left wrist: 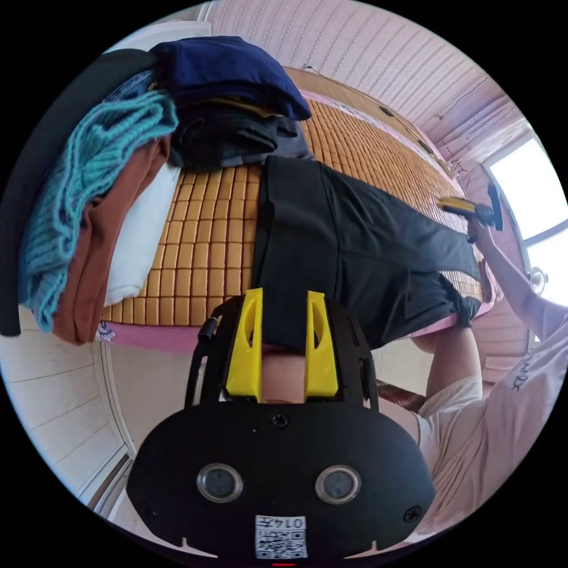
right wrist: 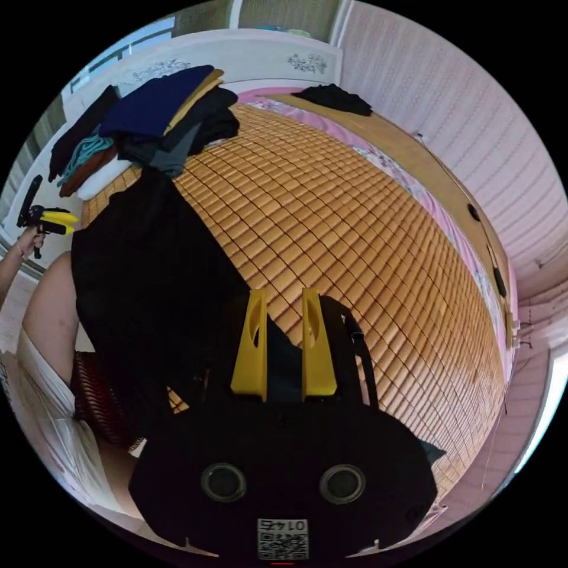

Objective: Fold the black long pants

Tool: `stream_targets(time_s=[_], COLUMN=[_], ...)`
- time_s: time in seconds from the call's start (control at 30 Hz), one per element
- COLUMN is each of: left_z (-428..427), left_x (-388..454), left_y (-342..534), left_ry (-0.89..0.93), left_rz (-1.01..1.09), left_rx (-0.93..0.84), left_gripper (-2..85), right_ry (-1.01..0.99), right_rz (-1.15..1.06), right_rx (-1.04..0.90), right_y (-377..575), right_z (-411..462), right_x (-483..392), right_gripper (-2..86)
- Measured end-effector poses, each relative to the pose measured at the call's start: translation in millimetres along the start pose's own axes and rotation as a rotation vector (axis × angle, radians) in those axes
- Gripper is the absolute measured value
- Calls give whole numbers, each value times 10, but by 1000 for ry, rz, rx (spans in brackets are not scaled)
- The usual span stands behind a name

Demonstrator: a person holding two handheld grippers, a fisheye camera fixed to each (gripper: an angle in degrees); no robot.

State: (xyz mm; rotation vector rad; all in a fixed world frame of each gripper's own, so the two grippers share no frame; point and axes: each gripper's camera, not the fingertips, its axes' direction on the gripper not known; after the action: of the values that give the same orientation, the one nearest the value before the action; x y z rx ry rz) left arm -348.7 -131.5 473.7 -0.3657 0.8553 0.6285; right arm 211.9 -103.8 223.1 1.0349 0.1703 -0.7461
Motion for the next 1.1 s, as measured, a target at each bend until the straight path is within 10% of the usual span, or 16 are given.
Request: stream_targets(time_s=[0.7,1.1], left_z=[456,288], left_x=[56,578], left_y=[485,756], left_ry=[-65,-51], left_rz=[62,181], left_rx=[15,77], left_gripper=[-9,-3], right_ry=[-143,-133], right_rz=[-180,57], right_rx=[-94,142], right_y=[-1862,122], right_z=[1313,476], right_x=[-1689,-845], right_gripper=[7,61])
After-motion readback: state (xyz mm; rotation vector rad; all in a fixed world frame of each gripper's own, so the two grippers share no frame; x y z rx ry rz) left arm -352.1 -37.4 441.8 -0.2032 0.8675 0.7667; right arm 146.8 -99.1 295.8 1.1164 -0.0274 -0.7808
